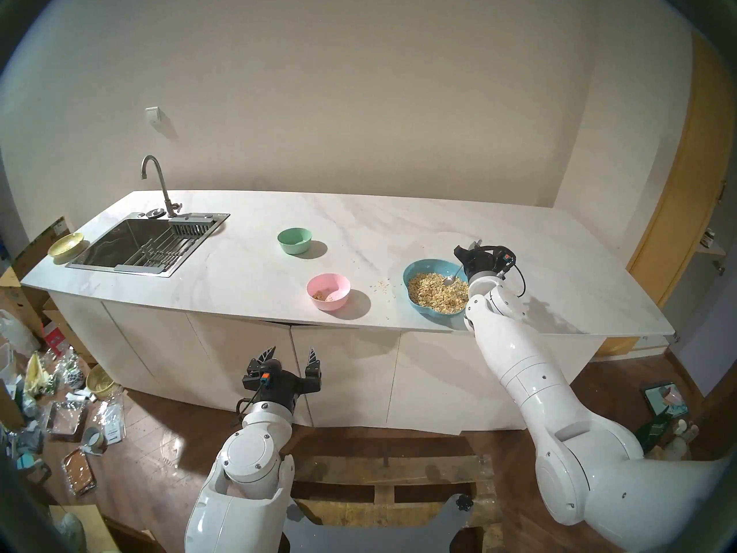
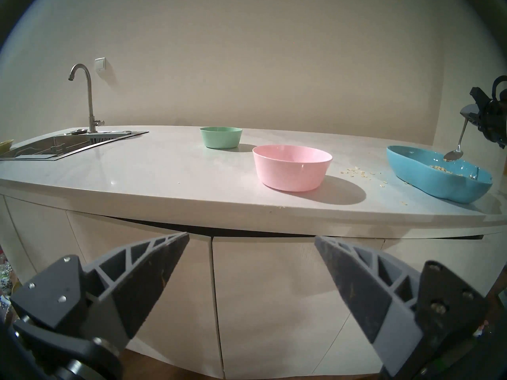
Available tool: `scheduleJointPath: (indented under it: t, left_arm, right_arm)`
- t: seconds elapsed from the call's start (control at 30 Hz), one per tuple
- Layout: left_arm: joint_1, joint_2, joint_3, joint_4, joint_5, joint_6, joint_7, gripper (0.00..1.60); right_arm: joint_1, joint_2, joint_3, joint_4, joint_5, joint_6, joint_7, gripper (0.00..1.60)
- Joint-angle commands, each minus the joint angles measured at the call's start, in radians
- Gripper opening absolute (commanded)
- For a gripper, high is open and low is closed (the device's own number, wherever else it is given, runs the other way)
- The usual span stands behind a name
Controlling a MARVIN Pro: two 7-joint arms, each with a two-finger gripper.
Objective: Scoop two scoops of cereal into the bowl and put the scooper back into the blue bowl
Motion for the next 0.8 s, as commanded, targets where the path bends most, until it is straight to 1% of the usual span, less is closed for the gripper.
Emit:
scheduleJointPath:
  t: [0.0, 0.23, 0.5, 0.77]
  left_arm:
    - [-0.005, 0.000, 0.002, -0.028, -0.003, -0.005, -0.005, 1.60]
    - [-0.005, 0.000, 0.002, -0.027, -0.002, -0.005, -0.005, 1.60]
    - [-0.006, 0.000, 0.003, -0.026, -0.002, -0.006, -0.004, 1.60]
    - [-0.005, 0.000, 0.003, -0.027, -0.002, -0.006, -0.005, 1.60]
  right_arm:
    - [0.053, -0.012, 0.001, 0.020, -0.007, -0.032, 0.007, 0.00]
    - [0.082, -0.018, -0.004, 0.090, -0.013, -0.052, 0.022, 0.00]
    - [0.145, -0.026, -0.002, 0.195, -0.009, -0.070, 0.042, 0.00]
    - [0.177, -0.041, 0.004, 0.260, -0.002, -0.090, 0.063, 0.00]
